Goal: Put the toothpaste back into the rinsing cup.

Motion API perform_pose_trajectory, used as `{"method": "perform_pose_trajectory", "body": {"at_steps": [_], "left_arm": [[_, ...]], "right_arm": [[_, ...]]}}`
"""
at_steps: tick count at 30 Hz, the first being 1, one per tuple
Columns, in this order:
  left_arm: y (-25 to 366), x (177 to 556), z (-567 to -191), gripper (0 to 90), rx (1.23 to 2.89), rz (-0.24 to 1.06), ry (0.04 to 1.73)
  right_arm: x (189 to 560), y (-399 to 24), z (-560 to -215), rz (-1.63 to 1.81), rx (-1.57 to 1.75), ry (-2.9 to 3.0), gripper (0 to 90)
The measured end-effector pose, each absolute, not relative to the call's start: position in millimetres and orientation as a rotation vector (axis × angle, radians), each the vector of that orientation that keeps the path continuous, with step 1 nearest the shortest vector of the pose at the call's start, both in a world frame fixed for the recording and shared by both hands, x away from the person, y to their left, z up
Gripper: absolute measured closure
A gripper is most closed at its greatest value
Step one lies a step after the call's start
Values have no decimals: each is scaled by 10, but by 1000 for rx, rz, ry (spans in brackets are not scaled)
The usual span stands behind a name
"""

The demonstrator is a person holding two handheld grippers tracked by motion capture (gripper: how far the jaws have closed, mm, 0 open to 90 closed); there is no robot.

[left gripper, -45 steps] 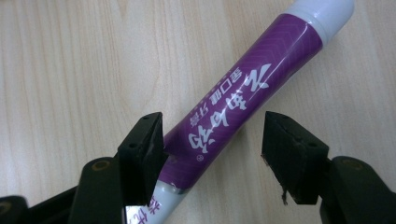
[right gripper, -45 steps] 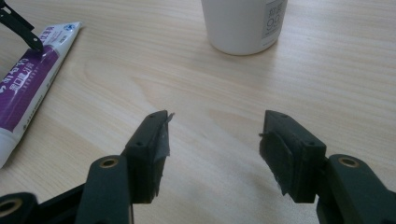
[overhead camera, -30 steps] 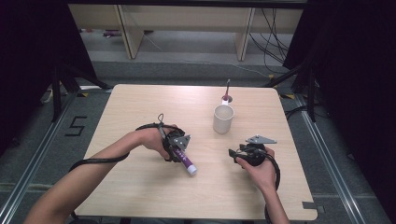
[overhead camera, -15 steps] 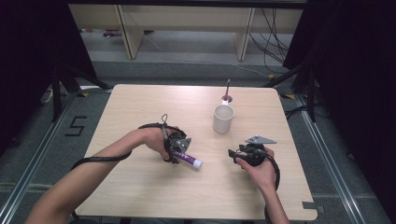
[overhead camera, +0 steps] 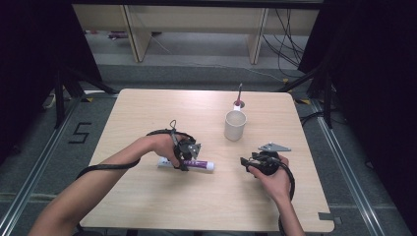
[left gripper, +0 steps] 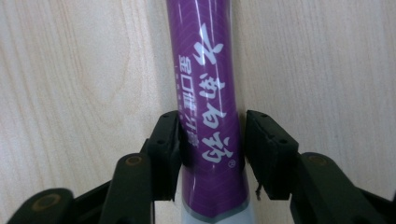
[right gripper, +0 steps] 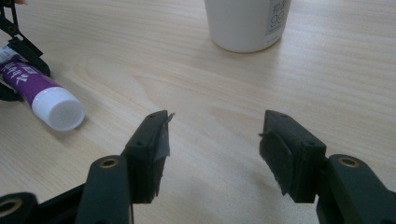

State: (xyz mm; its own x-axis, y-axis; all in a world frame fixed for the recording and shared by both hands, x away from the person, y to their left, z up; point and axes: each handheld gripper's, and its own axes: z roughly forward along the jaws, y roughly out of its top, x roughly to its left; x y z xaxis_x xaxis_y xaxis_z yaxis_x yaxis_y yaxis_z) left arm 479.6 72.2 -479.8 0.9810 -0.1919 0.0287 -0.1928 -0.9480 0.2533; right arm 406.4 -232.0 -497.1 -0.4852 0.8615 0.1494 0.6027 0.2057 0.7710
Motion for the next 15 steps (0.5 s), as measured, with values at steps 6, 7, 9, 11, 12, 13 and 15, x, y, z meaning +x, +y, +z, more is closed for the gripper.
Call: {"method": "perform_pose_trajectory", "body": {"at_steps": [6, 7, 9, 11, 12, 13, 15], "left_arm": [[710, 4805, -4801, 598, 2873, -18, -233], [709, 4809, -4800, 602, 2875, -20, -232], [704, 4810, -4800, 611, 2883, -33, -206], [697, 4808, -4799, 620, 2894, -44, -184], [692, 4806, -4800, 623, 2899, -51, -172], [687, 4803, -4797, 627, 2906, -57, -157], [676, 4803, -4792, 635, 2920, -58, -139]], "right_arm": [[4056, -2300, -4978, 1180, 1417, 2159, 424], [4055, -2300, -4978, 1177, 1415, 2157, 424], [4059, -2302, -4977, 1176, 1416, 2160, 424], [4045, -2299, -4966, 1197, 1437, 2164, 424], [4047, -2299, -4967, 1196, 1433, 2168, 424], [4047, -2299, -4967, 1196, 1433, 2167, 424], [4053, -2301, -4973, 1183, 1420, 2163, 424]]}}
